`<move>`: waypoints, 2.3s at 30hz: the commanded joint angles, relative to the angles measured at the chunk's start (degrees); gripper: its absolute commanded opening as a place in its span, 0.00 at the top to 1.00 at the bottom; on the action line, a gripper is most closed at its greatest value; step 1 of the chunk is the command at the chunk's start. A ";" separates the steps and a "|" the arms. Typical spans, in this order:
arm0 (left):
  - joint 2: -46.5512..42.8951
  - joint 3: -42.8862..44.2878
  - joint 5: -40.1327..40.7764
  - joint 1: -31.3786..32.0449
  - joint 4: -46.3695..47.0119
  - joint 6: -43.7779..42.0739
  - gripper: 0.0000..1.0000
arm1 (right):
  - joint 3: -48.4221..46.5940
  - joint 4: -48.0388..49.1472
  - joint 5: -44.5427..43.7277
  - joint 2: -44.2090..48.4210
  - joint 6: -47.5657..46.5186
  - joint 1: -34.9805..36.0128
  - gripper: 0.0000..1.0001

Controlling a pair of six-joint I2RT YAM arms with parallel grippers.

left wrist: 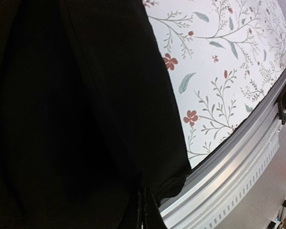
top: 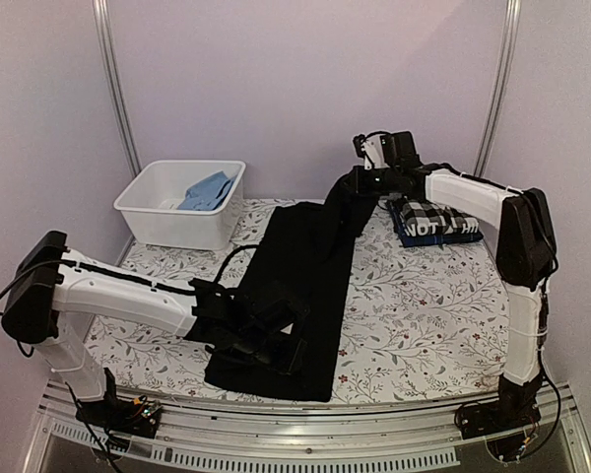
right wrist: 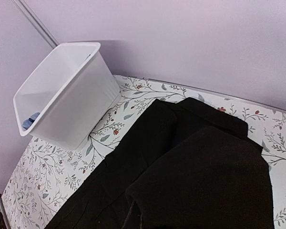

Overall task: Fold and stack the long sleeve shirts
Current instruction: Fold the 1/3-folded shirt at the center of the board, then fold the sleeve at the center of the board.

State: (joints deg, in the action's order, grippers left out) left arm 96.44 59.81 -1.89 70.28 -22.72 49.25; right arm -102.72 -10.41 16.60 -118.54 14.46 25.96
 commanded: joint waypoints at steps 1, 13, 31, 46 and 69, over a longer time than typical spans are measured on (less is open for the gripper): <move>-3.90 -3.71 1.68 -0.77 1.56 4.14 1.00 | -8.53 -3.40 0.69 -5.80 -1.47 2.43 1.00; -4.31 -6.63 1.59 -0.76 1.60 5.76 1.00 | -10.60 -3.88 -0.33 -9.39 -0.61 3.42 1.00; -1.18 -7.87 0.70 -1.67 1.33 7.05 0.97 | -3.61 -2.78 -4.19 -3.55 1.39 4.73 0.91; -10.12 -6.00 0.27 -8.88 -2.89 1.74 0.53 | -3.69 -6.84 6.81 -6.16 1.13 13.09 0.44; -11.38 -3.74 -4.35 -19.38 -2.62 -4.34 0.50 | 10.06 -4.49 -2.04 -4.70 -10.15 2.72 0.55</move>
State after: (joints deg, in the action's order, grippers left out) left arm 85.76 54.61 -5.65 51.83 -24.93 45.78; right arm -93.27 -16.25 19.09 -120.31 11.07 28.29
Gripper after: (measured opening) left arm 0.502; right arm 0.453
